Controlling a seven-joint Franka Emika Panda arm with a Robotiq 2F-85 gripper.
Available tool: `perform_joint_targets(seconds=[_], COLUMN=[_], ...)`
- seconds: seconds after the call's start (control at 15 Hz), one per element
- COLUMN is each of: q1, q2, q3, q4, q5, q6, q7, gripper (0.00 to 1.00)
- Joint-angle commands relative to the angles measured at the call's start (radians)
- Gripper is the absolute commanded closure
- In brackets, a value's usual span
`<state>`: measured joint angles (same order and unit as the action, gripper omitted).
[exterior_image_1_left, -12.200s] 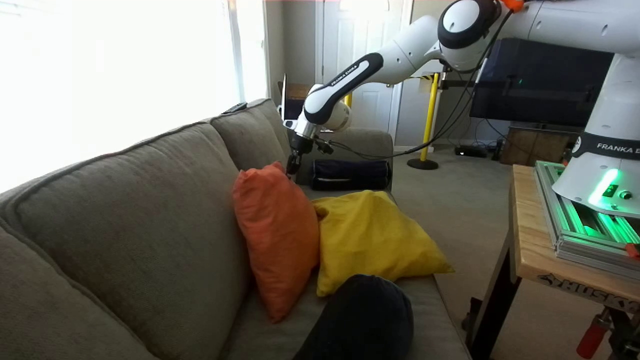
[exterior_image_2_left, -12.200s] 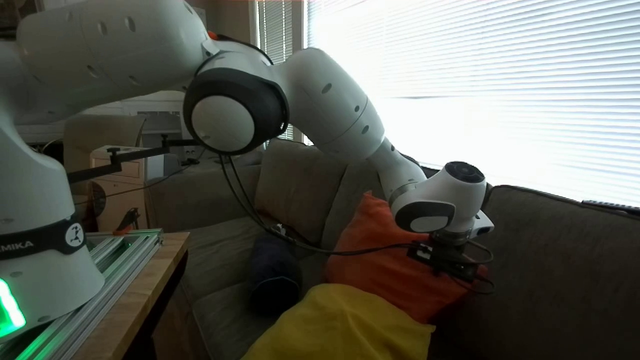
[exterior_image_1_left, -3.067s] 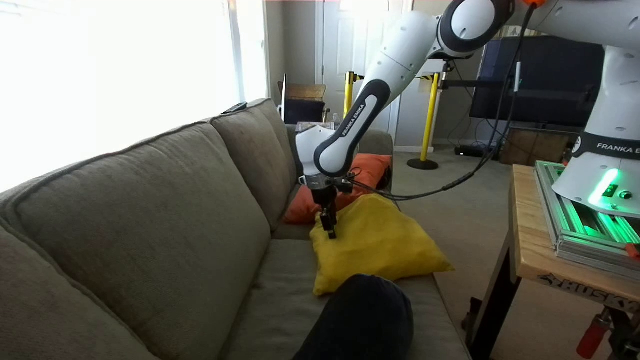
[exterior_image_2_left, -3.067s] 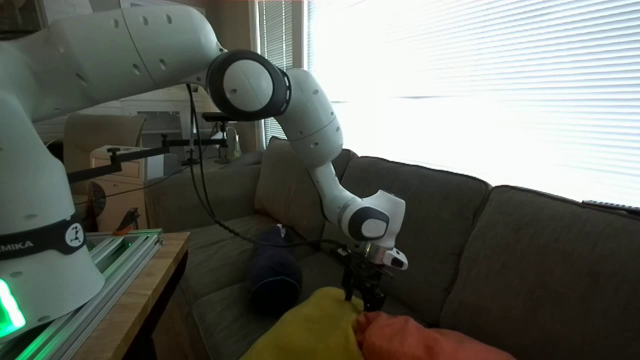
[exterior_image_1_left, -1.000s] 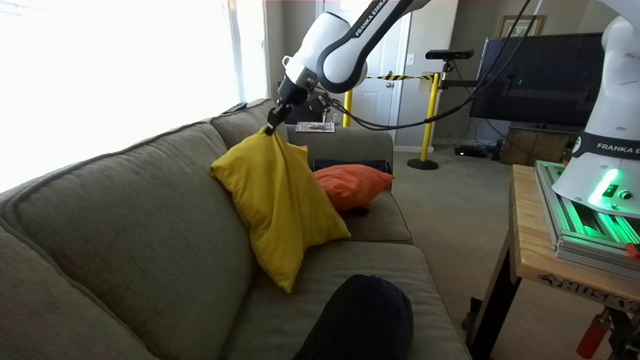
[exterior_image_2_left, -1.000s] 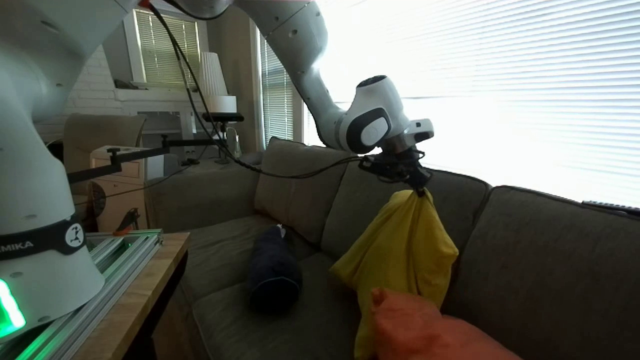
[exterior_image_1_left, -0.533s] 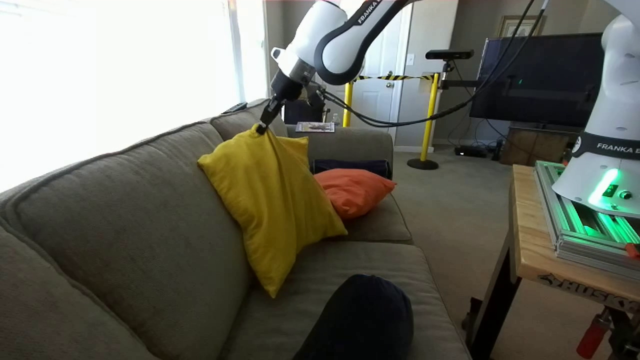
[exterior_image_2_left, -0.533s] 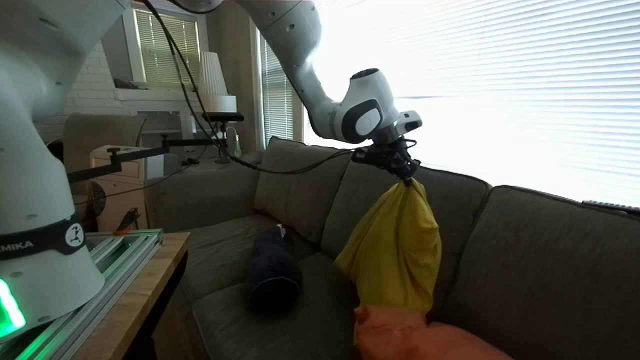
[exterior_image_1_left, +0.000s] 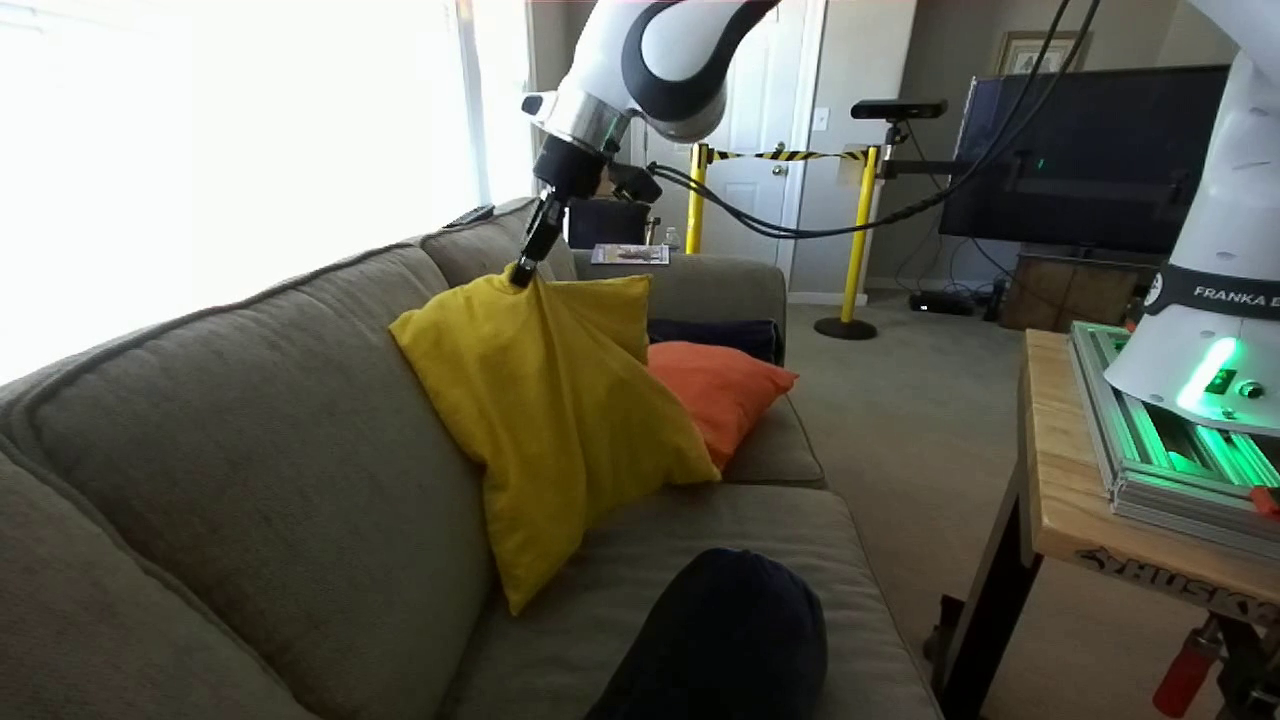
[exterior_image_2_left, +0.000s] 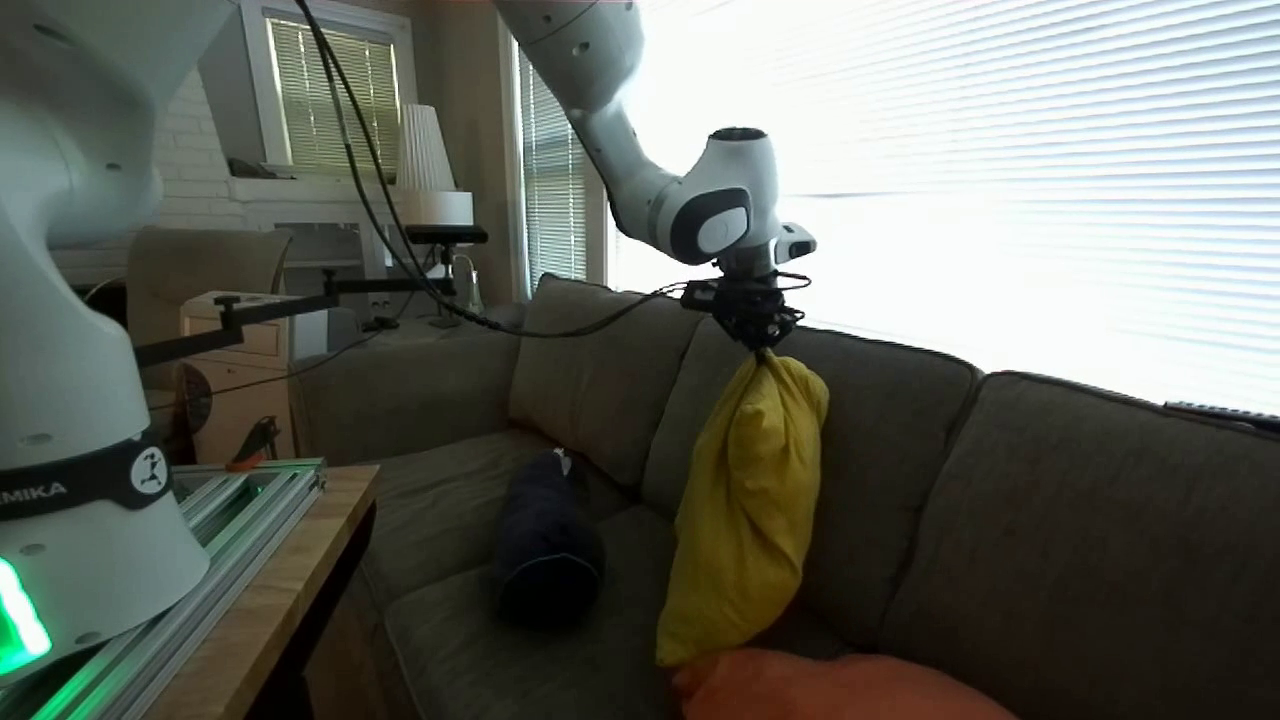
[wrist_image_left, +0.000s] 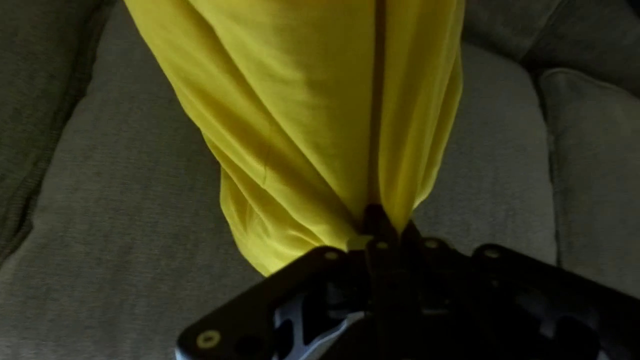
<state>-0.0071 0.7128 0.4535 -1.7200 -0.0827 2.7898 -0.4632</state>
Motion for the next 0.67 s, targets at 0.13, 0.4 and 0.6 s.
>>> perform_joint_targets(seconds=[0.13, 0.4, 0.6], q1=[-0.139, -0.048, 0.042], q2=[-0.069, -0.113, -0.104], q3=[0.148, 0.007, -0.114], q4=[-0.026, -0.026, -0.018], q5=[0.122, 0.066, -0.014], q6=[-0.308, -0.33, -0.205], q7=[-0.278, -0.304, -0.282], gripper=[0.99, 0.99, 0.99])
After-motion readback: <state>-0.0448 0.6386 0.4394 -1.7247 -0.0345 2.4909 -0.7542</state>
